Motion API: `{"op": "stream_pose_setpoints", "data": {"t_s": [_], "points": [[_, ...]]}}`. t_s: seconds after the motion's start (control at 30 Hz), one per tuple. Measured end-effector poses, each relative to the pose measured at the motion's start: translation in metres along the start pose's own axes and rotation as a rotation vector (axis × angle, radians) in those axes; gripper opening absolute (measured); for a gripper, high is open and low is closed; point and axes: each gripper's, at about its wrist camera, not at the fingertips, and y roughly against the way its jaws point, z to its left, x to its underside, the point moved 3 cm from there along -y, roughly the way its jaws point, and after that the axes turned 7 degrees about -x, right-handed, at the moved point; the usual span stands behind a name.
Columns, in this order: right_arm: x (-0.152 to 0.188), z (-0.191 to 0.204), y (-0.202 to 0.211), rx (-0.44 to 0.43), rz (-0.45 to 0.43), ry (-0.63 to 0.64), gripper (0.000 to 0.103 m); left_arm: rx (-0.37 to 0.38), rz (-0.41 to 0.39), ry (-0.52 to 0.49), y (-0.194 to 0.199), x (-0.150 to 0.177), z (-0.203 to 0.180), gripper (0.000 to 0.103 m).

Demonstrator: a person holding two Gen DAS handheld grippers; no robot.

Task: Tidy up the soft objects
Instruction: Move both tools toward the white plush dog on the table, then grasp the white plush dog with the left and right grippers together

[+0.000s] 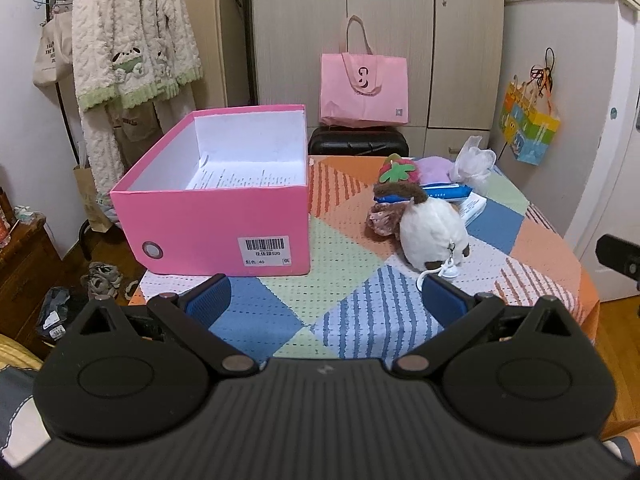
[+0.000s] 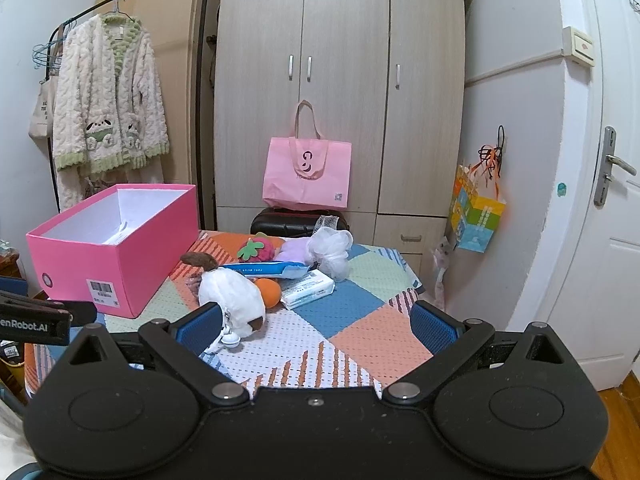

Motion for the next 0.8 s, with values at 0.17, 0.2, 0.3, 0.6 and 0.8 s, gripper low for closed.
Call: {"op": "stream_pose_setpoints", "data": {"t_s": [0.17,0.2,0.3,0.6,0.8], "points": [[0.004,-0.003,-0.004,-0.013,0.004,0.007,0.102,0.009,-0.01,-0.003,-0.001,-0.001,-0.001,0.103],[0.005,-0.003,-0.004,-0.02,0.004,0.009,0.102,0.01,-0.014,-0.002,-0.001,-0.001,-0.001,0.103],[0.007,-0.004,-0.006,-0.067,-0.027,0.019,0.102,0.002,-0.023,-0.003,-0.004,-0.004,-0.002,0.103],[0.023,-0.017,-0.048,-0.259,-0.081,0.039,0.102,0.041,-0.073,-0.019,-0.029,-0.011,-0.013,0.103],[0.033,-0.012,-0.085,-0.366,-0.051,0.091,0.102,0.158,-0.127,-0.042,-0.048,-0.017,-0.037,0.102]]}}
